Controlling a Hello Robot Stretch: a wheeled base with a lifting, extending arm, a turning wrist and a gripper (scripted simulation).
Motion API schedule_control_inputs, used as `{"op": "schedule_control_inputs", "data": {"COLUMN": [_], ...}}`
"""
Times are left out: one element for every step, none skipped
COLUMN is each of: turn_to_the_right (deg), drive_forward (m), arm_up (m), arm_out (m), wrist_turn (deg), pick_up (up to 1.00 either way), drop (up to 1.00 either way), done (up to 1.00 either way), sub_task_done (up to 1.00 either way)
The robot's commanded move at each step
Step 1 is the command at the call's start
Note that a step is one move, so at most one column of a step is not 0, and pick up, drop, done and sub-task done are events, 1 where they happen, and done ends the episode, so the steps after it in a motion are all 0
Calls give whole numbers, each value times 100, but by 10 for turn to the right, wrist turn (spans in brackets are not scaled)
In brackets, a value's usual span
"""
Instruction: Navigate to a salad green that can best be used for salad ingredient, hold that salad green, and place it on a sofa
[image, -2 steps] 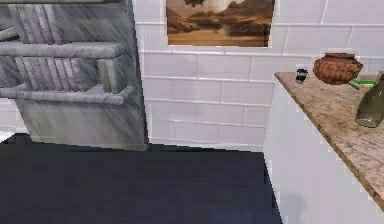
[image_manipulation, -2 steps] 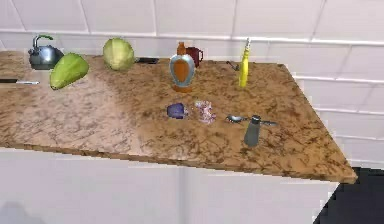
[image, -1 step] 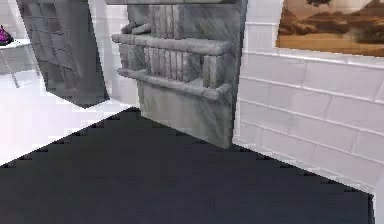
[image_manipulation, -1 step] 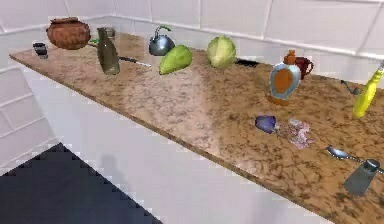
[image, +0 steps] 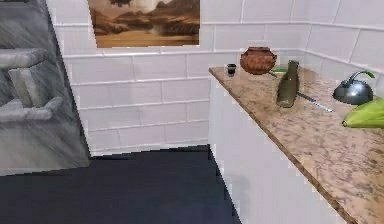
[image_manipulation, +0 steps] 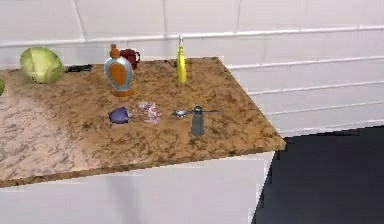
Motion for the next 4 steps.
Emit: {"op": "schedule_control_inputs", "data": {"turn_to_the_right": [150, 0, -450, 0], "drive_forward": [0, 30, 0, 0], "arm_up": [0, 0, 0, 50], "arm_out": [0, 0, 0, 0], "wrist_turn": [0, 0, 0, 0], "pick_up": [0, 0, 0, 0], "drop": [0, 0, 0, 0], "done": [0, 0, 0, 0], "sub_task_done": [0, 0, 0, 0]}}
